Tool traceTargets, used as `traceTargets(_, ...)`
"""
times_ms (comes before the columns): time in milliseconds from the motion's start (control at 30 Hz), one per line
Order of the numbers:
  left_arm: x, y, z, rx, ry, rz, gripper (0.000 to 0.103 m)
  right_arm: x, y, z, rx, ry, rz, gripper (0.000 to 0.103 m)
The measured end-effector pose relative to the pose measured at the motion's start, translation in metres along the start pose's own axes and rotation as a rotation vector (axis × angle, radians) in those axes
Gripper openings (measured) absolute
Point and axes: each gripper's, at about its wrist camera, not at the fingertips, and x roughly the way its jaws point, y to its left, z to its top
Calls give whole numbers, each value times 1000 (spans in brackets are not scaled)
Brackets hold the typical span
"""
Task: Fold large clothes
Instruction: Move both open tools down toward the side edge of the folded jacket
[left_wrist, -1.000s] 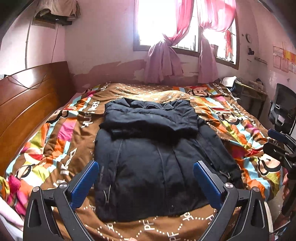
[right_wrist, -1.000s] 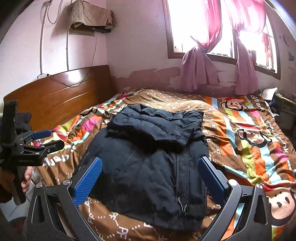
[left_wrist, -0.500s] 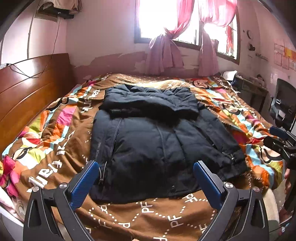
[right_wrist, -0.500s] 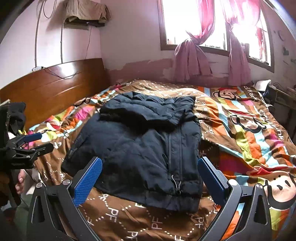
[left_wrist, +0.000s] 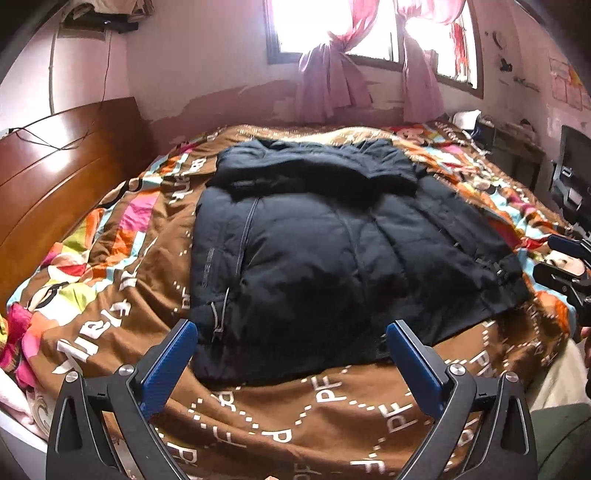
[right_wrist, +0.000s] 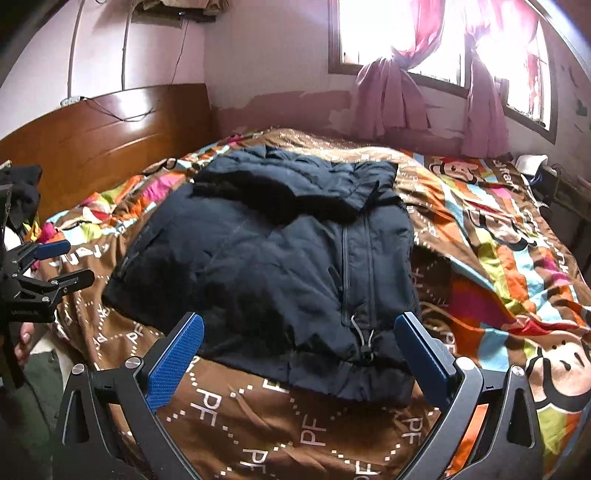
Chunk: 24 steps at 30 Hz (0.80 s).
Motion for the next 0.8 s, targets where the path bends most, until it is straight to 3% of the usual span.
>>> traceTargets(400, 34, 7, -20, 13, 127, 28, 103, 34, -2, -19, 8, 120, -4, 101)
traceTargets(800, 48, 9, -27, 118, 134, 48, 103, 60, -7, -28, -84, 171, -21, 101)
